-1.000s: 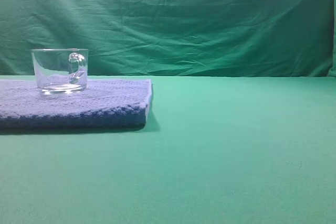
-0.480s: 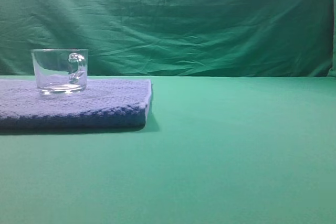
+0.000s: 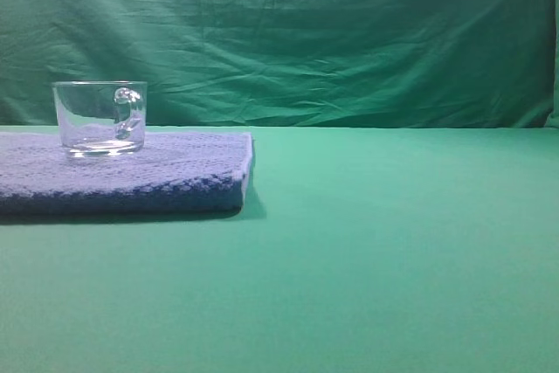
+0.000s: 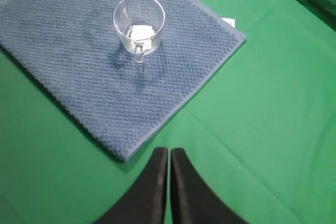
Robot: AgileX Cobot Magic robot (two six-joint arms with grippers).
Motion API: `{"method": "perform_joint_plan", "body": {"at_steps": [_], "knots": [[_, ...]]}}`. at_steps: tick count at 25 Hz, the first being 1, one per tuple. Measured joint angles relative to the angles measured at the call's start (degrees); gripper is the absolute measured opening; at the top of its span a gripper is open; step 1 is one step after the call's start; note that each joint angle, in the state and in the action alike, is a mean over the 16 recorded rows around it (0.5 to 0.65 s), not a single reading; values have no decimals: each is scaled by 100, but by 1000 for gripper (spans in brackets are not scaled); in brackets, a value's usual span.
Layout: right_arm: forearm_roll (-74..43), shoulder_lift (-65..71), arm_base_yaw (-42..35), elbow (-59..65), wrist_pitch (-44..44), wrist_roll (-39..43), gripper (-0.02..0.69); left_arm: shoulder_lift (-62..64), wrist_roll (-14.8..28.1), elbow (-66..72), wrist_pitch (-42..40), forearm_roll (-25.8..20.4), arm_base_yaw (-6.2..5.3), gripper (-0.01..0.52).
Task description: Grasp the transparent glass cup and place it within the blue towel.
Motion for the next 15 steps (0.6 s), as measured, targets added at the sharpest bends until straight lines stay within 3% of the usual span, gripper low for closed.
{"method": "perform_joint_plan", "body": {"at_steps": [15], "knots": [[205,-3262,-2101,3822,-2137,23,0,0,0,0,0,0,0,0]]}}
